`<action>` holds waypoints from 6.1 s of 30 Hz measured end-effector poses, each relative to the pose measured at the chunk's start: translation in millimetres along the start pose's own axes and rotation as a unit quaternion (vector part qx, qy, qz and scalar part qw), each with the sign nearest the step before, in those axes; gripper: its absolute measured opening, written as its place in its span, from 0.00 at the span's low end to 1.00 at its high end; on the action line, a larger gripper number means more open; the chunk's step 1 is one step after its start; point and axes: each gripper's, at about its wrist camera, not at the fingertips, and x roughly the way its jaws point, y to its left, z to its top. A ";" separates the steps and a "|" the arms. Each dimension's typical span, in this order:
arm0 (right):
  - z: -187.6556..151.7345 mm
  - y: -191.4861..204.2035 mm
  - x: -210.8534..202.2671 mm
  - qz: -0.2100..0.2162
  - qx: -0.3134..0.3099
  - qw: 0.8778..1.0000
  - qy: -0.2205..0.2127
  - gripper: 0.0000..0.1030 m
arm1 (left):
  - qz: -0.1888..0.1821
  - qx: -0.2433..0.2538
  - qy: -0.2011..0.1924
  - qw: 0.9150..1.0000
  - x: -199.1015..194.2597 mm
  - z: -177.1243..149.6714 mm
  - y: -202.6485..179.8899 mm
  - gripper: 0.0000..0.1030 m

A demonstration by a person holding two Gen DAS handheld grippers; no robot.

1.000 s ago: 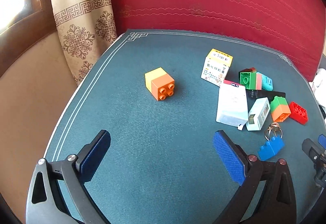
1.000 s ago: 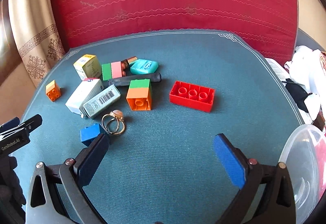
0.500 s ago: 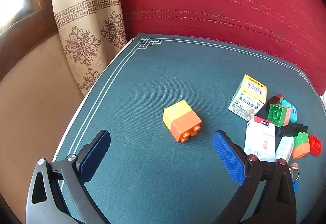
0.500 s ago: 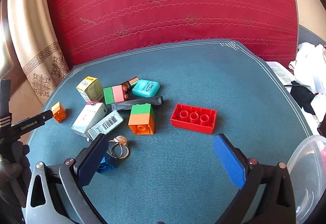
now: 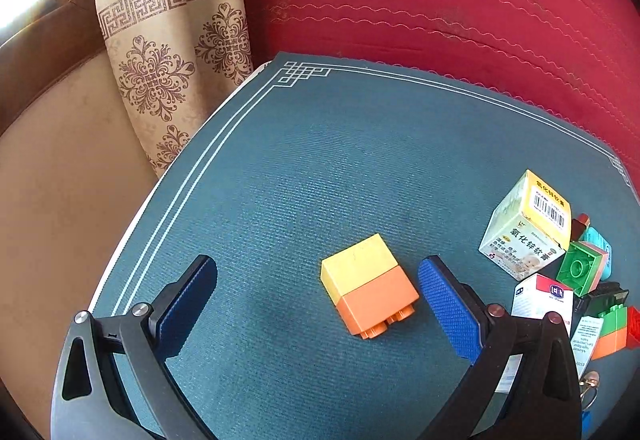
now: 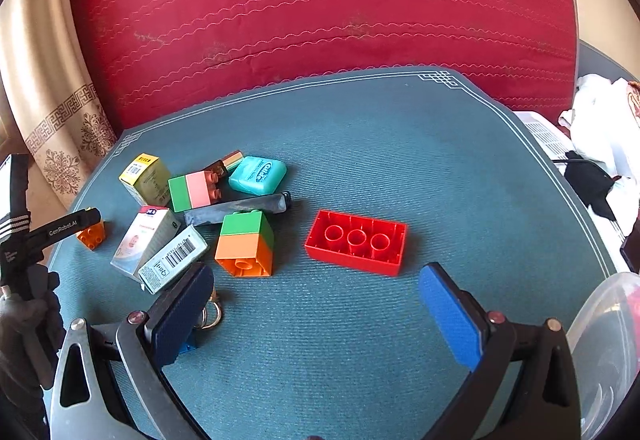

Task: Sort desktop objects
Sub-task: 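Grasp the orange-yellow brick with left tool while right tool grasps the red brick, then carry both bricks to the clear bowl and open both tools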

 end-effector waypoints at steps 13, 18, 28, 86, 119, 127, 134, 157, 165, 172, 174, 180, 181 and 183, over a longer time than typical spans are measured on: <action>4.8 -7.5 22.3 -0.026 -0.005 1.000 0.010 1.00 | -0.016 0.016 0.016 1.000 15.4 -8.7 -6.6 0.80; 7.0 -11.4 32.6 -0.034 -0.002 0.999 0.017 0.98 | -0.022 0.022 0.013 0.999 13.6 -10.0 -9.1 0.74; 10.6 -14.6 51.7 -0.044 -0.001 0.998 0.044 0.75 | -0.019 0.028 0.016 0.999 15.5 -9.5 -11.3 0.74; -15.6 7.4 5.4 -0.053 -0.009 0.999 0.001 0.69 | -0.058 0.039 -0.054 0.996 -20.6 -26.5 -17.6 0.48; -51.1 -73.0 -138.8 -0.112 0.056 0.989 -0.082 0.69 | -0.281 0.222 -0.096 0.929 -212.2 -122.1 -186.4 0.48; -61.1 -122.2 -155.1 -0.158 0.091 0.981 -0.071 0.69 | -0.312 0.260 -0.089 0.909 -230.6 -140.2 -236.4 0.48; -70.2 -150.0 -157.4 -0.199 0.103 0.973 -0.056 0.69 | -0.338 0.288 -0.065 0.894 -232.3 -158.0 -274.3 0.48; -70.1 -183.1 -151.9 -0.228 0.115 0.966 -0.032 0.69 | -0.417 0.319 0.053 0.850 -215.8 -193.9 -333.1 0.49; -71.2 -182.0 -148.4 -0.232 0.122 0.965 -0.025 0.70 | -0.435 0.291 0.055 0.850 -215.7 -188.9 -323.5 0.70; -71.6 -177.9 -146.6 -0.234 0.125 0.964 -0.024 0.70 | -0.430 0.286 0.039 0.856 -218.5 -181.9 -318.1 0.72; -71.6 -177.6 -147.2 -0.233 0.127 0.964 -0.025 0.72 | -0.428 0.284 0.041 0.857 -216.8 -181.3 -317.2 0.75; -70.3 -177.0 -149.7 -0.235 0.132 0.963 -0.031 0.76 | -0.425 0.278 0.041 0.860 -214.5 -178.5 -313.7 0.75; -70.2 -177.3 -149.7 -0.235 0.132 0.963 -0.031 0.76 | -0.424 0.278 0.040 0.861 -214.8 -177.9 -312.9 0.75; -70.2 -176.8 -149.4 -0.234 0.131 0.963 -0.031 0.76 | -0.423 0.277 0.037 0.862 -215.6 -176.8 -310.7 0.76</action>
